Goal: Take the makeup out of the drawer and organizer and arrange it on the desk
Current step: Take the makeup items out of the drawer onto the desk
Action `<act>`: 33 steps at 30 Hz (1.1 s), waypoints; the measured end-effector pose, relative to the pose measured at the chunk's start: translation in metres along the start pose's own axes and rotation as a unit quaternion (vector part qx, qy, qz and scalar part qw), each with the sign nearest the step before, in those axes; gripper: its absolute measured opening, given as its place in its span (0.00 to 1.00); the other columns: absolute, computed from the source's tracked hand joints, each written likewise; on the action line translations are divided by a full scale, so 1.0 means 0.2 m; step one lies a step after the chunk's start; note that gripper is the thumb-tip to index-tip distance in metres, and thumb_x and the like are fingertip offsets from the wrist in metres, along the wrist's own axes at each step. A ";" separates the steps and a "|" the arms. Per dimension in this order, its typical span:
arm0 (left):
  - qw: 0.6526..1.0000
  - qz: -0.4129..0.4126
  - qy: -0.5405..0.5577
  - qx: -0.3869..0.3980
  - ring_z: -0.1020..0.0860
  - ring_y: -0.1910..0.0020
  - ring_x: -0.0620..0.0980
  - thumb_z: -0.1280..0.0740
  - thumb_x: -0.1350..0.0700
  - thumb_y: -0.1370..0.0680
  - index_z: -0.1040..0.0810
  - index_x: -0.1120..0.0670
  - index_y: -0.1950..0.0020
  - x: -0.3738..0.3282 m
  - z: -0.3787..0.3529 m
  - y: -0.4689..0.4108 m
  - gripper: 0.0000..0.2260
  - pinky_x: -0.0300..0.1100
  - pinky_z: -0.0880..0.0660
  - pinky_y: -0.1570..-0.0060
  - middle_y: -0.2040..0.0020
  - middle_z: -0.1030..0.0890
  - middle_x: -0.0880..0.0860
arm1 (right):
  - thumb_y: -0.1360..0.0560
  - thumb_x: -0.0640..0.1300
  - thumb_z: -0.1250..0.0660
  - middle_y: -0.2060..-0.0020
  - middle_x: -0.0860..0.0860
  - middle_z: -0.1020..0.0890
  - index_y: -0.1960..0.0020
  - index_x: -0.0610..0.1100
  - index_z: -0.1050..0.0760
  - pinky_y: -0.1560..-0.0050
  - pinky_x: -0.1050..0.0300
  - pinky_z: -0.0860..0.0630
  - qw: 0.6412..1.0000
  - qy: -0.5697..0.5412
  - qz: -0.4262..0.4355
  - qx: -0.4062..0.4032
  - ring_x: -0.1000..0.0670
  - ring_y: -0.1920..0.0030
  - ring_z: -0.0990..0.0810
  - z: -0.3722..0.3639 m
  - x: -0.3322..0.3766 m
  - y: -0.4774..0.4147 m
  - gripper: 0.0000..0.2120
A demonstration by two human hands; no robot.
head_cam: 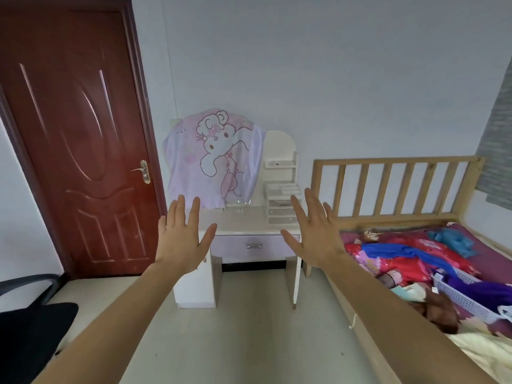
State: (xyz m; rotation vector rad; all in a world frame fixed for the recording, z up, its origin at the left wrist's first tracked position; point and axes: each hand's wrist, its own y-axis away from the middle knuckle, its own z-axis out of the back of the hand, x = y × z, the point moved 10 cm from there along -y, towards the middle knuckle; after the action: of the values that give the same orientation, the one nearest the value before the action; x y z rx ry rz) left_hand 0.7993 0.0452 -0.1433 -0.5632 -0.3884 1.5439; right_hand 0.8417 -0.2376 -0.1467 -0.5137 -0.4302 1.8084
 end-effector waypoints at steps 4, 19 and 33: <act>1.000 0.008 0.022 -0.002 0.50 0.21 0.61 0.49 0.37 0.20 0.50 0.53 0.19 0.14 -0.24 -0.52 0.34 0.62 0.44 0.27 0.20 0.49 0.62 | 0.21 0.66 0.49 0.21 0.38 0.46 0.19 0.45 0.50 0.24 0.39 0.43 1.000 0.002 -0.008 0.006 0.40 0.21 0.44 -0.26 -0.04 -0.48 0.38; 0.992 -0.005 0.029 0.119 0.51 0.21 0.60 0.59 0.31 0.24 0.51 0.51 0.19 0.30 -1.78 -1.66 0.38 0.61 0.45 0.26 0.20 0.50 0.59 | 0.22 0.65 0.48 0.22 0.38 0.41 0.21 0.43 0.44 0.26 0.41 0.37 0.990 -0.070 -0.054 0.112 0.38 0.24 0.37 -1.76 -0.36 -1.49 0.37; 0.940 0.033 -0.006 0.340 0.52 0.20 0.56 0.62 0.30 0.27 0.55 0.49 0.19 0.42 -3.30 -1.99 0.39 0.57 0.45 0.25 0.19 0.52 0.58 | 0.19 0.55 0.42 0.27 0.47 0.35 0.21 0.47 0.48 0.35 0.47 0.30 0.850 -0.313 -0.208 0.368 0.45 0.28 0.34 -3.41 -0.42 -1.93 0.31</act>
State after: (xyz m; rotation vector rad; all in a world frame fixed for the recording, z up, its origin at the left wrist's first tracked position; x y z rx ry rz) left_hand 1.5027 0.0890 -0.4657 -0.0234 0.1683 1.6231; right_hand 1.5433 -0.1855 -0.5006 0.6833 -0.2169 1.5171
